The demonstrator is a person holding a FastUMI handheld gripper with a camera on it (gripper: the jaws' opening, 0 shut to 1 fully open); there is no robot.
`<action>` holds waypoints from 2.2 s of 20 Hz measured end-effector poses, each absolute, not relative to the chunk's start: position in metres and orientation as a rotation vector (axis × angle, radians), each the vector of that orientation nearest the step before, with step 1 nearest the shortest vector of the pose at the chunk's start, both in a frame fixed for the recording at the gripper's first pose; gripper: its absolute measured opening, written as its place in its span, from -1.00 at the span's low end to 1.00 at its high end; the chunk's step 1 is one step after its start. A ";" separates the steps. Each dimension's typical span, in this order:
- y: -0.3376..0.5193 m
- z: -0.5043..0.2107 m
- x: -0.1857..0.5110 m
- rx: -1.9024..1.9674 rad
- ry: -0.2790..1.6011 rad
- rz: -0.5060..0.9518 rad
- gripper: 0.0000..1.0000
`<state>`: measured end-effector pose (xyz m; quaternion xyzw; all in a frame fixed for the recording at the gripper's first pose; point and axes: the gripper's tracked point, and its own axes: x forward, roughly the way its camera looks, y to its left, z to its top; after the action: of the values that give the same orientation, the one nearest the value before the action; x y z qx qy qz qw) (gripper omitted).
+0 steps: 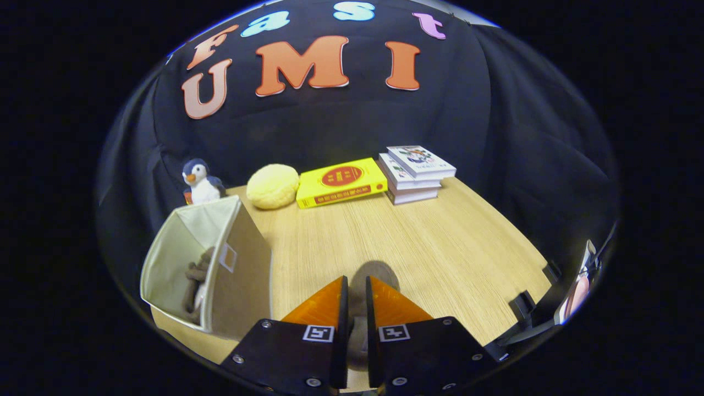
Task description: Open the storage box then place both shoes into the box .Put the left shoe in first, then the right shoe, with the right side of both shoes facing outward in a uniform manner.
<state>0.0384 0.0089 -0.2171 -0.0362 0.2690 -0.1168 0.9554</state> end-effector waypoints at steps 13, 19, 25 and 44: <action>-0.032 -0.316 0.028 0.039 0.603 -0.401 0.15; -0.016 -0.302 0.033 -0.004 0.597 -0.398 -0.98; 0.018 -0.220 0.051 -0.017 0.503 -0.346 -0.99; 0.228 -0.167 0.092 0.006 0.484 -0.051 -0.98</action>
<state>0.0921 0.2281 -0.1666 0.0032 0.2395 -0.0251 0.9706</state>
